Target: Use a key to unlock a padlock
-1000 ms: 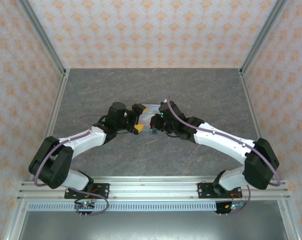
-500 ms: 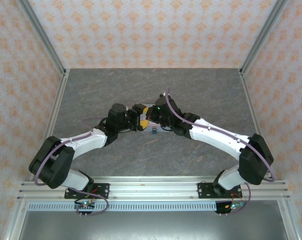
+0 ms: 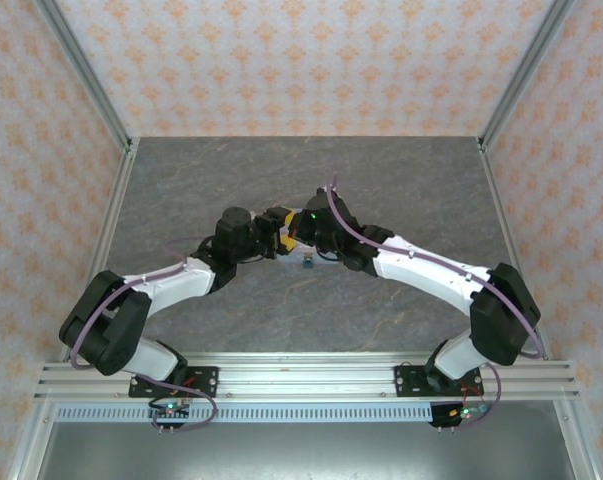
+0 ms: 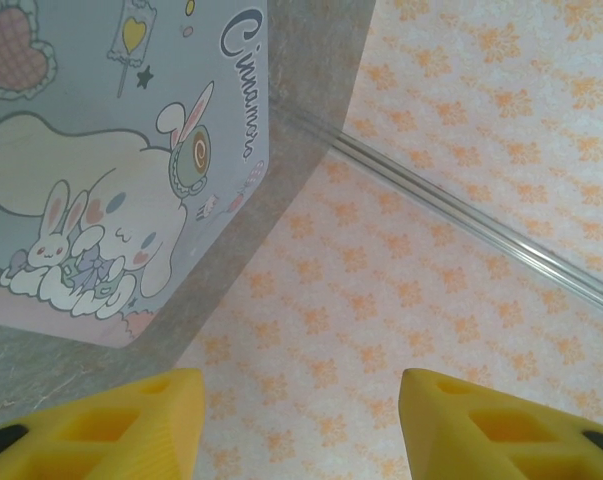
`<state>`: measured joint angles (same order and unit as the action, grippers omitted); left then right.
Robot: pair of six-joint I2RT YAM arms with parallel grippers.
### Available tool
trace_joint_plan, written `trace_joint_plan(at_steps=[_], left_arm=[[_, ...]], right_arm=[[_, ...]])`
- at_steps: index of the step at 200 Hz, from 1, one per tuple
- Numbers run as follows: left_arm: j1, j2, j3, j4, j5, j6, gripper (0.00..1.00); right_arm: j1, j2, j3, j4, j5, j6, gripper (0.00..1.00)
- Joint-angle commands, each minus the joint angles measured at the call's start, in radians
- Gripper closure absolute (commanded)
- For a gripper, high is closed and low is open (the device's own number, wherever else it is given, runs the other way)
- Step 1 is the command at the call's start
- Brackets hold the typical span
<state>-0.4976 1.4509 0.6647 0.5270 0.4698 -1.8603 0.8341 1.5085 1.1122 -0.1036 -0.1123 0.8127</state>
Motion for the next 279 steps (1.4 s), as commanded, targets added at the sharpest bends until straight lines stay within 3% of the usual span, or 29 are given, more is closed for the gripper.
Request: trace_joint_plan(at_steps=[1,110,243,279], left_arm=[[-0.006,0.017,-0.011,0.029,-0.024,-0.006,0.47],[-0.006,-0.001,-0.024,-0.014,-0.044,0.019,0.64],[-0.006,-0.007,-0.018,-0.047,-0.051,0.041,0.98],[-0.006,-0.009,-0.011,-0.057,-0.049,0.05,0.98]], right_arm=[[-0.004,-0.035,-0.011,0.035,0.048,0.01,1.0],[-0.004,-0.066,-0.056,0.048,0.06,0.014,1.0],[-0.007,-0.08,-0.078,0.057,0.068,0.015,1.0],[-0.01,-0.078,-0.081,0.064,0.064,0.016,1.0]])
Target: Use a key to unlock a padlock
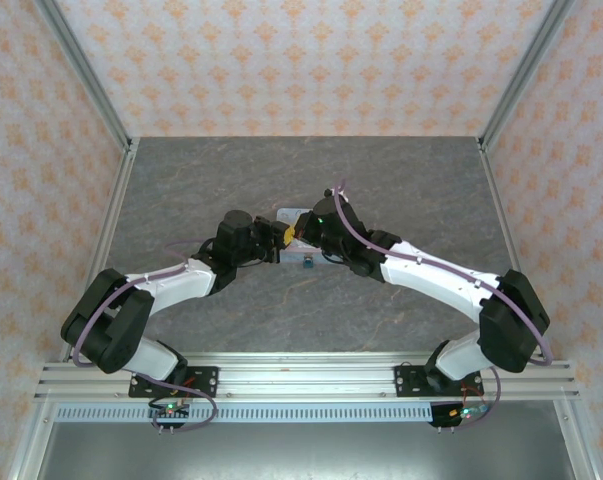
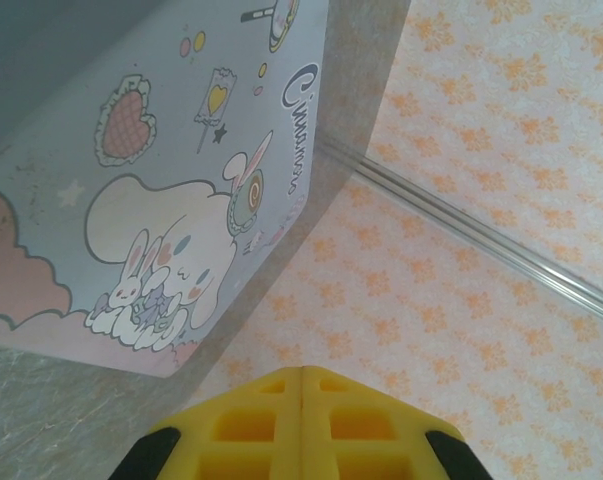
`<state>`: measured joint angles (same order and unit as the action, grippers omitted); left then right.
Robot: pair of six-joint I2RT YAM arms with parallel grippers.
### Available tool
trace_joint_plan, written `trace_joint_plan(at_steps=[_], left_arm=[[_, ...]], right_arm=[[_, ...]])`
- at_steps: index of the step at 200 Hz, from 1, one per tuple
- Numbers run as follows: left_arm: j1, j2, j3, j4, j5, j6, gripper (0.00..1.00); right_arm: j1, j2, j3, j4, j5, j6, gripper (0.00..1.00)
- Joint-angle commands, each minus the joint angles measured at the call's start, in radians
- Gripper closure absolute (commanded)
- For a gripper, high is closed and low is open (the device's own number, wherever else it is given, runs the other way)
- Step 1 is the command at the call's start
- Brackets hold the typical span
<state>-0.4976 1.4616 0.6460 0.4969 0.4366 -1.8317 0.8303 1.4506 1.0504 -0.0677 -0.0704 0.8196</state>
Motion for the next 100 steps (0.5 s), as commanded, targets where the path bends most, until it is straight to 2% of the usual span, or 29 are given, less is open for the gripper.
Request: trace_joint_plan(at_steps=[1,14,29,46,64,100], left_arm=[[-0.006,-0.02,0.007,-0.028,-0.016,0.022,0.98],[-0.006,-0.022,0.013,-0.046,-0.012,0.03,0.77],[-0.006,-0.026,0.015,-0.059,-0.013,0.037,0.57],[-0.006,-0.028,0.016,-0.069,-0.013,0.038,0.41],[-0.007,-0.029,0.018,-0.072,-0.009,0.037,0.31],[-0.012,-0.016,0.015,-0.014,0.003,-0.006,0.25]], right_arm=[[-0.007,-0.02,-0.02,0.028,0.022,0.009,1.0],[-0.008,-0.021,-0.02,0.028,0.02,0.01,1.0],[-0.01,-0.021,-0.018,0.028,0.02,0.01,1.0],[-0.012,-0.019,-0.013,0.029,0.019,0.009,1.0],[-0.013,-0.013,-0.005,0.029,0.015,0.01,1.0],[-0.013,0.012,0.018,0.035,0.006,0.01,1.0]])
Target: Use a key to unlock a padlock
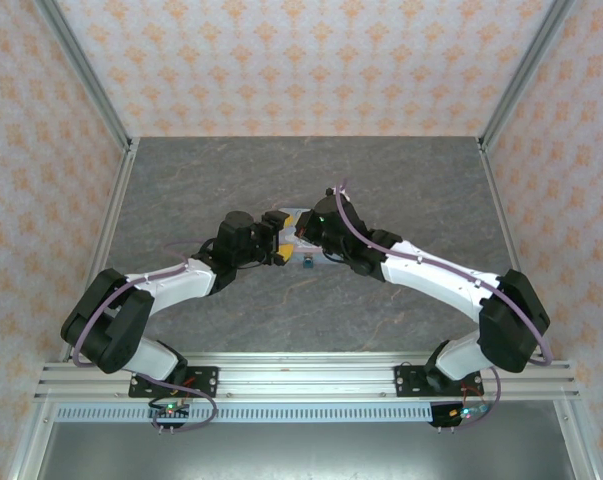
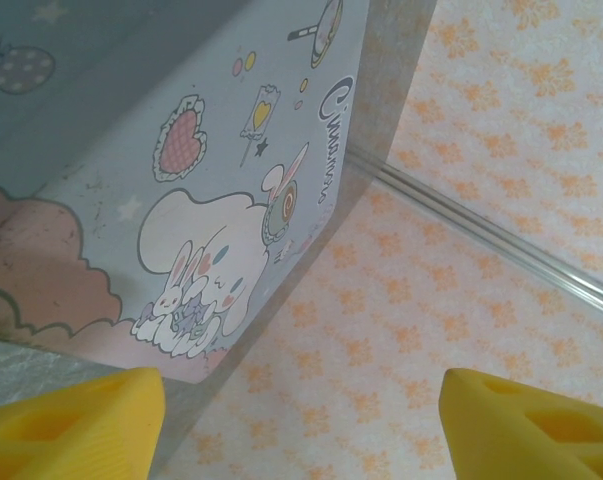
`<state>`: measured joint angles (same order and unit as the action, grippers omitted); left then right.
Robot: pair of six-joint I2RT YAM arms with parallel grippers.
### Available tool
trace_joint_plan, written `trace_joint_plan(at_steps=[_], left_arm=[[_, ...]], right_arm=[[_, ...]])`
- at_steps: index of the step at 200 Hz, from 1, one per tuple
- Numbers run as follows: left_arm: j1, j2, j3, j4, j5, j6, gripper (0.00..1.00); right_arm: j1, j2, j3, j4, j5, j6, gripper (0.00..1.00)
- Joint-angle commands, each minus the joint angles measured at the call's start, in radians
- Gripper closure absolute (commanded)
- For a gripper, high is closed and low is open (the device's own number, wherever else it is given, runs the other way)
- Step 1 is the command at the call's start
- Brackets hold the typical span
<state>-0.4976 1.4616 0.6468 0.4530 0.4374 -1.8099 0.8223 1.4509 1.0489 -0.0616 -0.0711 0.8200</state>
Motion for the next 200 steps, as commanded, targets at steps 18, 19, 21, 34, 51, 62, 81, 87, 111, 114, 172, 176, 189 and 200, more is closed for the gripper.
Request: trace_joint_plan(at_steps=[18,19,21,34,51,62,81,87,111,114,172,176,189,200], left_arm=[[-0.019,-0.003,0.014,0.065,0.004,-0.052,0.25],[-0.02,-0.003,0.015,0.067,0.003,-0.053,0.25],[-0.021,-0.002,0.015,0.071,0.004,-0.056,0.25],[-0.025,0.003,0.017,0.092,0.004,-0.068,0.25],[-0.027,0.004,0.019,0.109,0.002,-0.079,0.27],[-0.028,0.005,0.02,0.117,-0.002,-0.085,0.29],[-0.027,0.003,0.022,0.121,-0.01,-0.088,0.37],[-0.027,0.004,0.021,0.123,-0.011,-0.088,0.39],[-0.028,0.012,0.018,0.136,-0.009,-0.091,0.44],[-0.027,0.012,0.019,0.137,-0.009,-0.091,0.45],[-0.028,0.009,0.005,0.128,-0.019,-0.087,0.62],[-0.028,0.009,0.004,0.125,-0.021,-0.086,0.62],[-0.029,0.009,-0.001,0.125,-0.024,-0.086,0.65],[-0.029,0.009,-0.005,0.123,-0.028,-0.086,0.69]], right_arm=[[-0.005,0.028,0.032,0.036,-0.002,0.013,1.0],[-0.005,0.03,0.033,0.037,-0.003,0.012,1.0],[-0.005,0.031,0.035,0.037,-0.004,0.013,1.0],[-0.004,0.04,0.04,0.039,-0.008,0.015,1.0],[-0.005,0.051,0.043,0.051,-0.013,0.023,1.0],[-0.005,0.058,0.041,0.056,-0.02,0.028,1.0],[-0.005,0.06,0.033,0.065,-0.025,0.034,1.0],[-0.005,0.058,0.03,0.066,-0.025,0.036,1.0],[-0.005,0.054,0.019,0.073,-0.024,0.043,1.0],[-0.005,0.054,0.018,0.074,-0.025,0.044,1.0],[-0.005,0.03,-0.003,0.074,-0.015,0.044,1.0],[-0.005,0.026,-0.004,0.073,-0.013,0.043,1.0],[-0.005,0.017,-0.008,0.07,-0.009,0.041,1.0],[-0.005,0.012,-0.013,0.069,-0.005,0.039,1.0]])
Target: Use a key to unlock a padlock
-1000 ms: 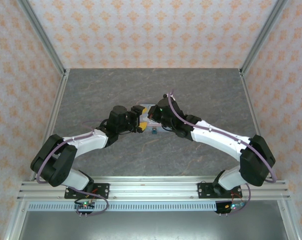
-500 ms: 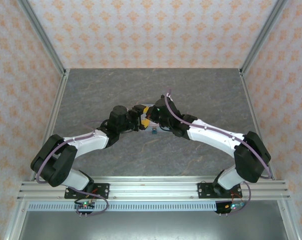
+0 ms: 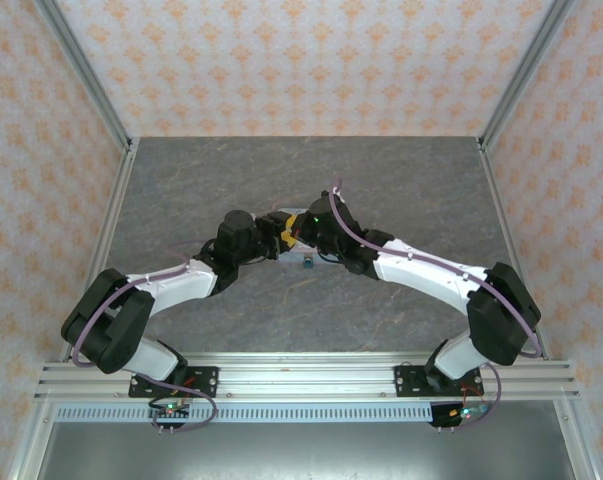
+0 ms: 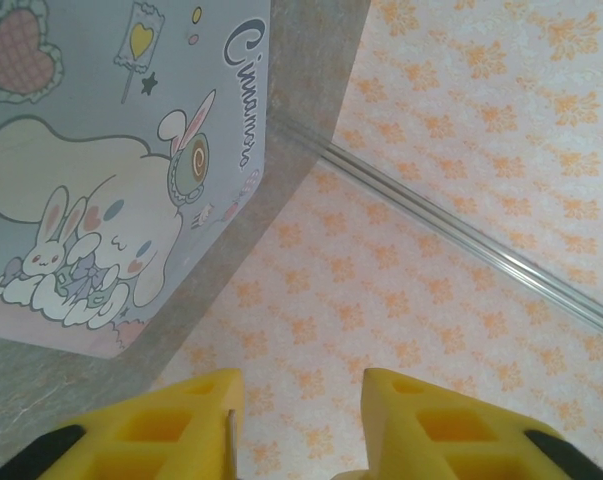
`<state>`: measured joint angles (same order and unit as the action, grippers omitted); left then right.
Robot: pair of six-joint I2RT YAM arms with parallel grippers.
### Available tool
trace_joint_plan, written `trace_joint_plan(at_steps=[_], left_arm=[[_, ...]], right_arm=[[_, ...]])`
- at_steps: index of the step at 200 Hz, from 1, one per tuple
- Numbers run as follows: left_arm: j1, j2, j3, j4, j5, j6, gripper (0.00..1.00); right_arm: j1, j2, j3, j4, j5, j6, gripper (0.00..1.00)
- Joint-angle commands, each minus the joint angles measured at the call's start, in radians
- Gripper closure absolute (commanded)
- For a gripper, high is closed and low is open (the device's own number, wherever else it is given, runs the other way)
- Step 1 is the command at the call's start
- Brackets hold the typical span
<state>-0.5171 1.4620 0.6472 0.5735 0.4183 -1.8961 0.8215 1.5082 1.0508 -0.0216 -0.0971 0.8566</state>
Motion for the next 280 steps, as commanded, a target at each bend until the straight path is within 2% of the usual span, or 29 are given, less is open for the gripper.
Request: trace_joint_plan(at_steps=[1,29,105,193,237,264,274,280], left_arm=[[-0.01,0.009,-0.006,0.003,-0.009,0.001,0.69],[-0.01,0.003,-0.011,-0.007,-0.013,0.007,0.72],[-0.009,0.01,-0.019,-0.022,-0.016,0.022,0.72],[-0.009,0.009,-0.02,-0.04,-0.02,0.033,0.87],[-0.009,0.003,-0.017,-0.053,-0.026,0.039,1.0],[-0.009,-0.006,0.0,-0.086,-0.034,0.084,1.0],[-0.009,-0.011,0.017,-0.105,-0.038,0.121,1.0],[-0.009,-0.015,0.032,-0.12,-0.039,0.153,1.0]], right_arm=[[-0.004,-0.045,-0.015,0.029,0.02,0.002,1.0],[-0.004,-0.052,-0.024,0.029,0.023,0.002,1.0],[-0.007,-0.078,-0.04,0.029,0.033,0.003,1.0],[-0.008,-0.086,-0.051,0.035,0.036,0.004,1.0],[-0.012,-0.103,-0.076,0.04,0.043,0.011,1.0],[-0.013,-0.138,-0.116,0.049,0.05,0.021,1.0],[-0.013,-0.158,-0.14,0.054,0.056,0.032,0.93],[-0.013,-0.172,-0.155,0.055,0.064,0.037,0.84]])
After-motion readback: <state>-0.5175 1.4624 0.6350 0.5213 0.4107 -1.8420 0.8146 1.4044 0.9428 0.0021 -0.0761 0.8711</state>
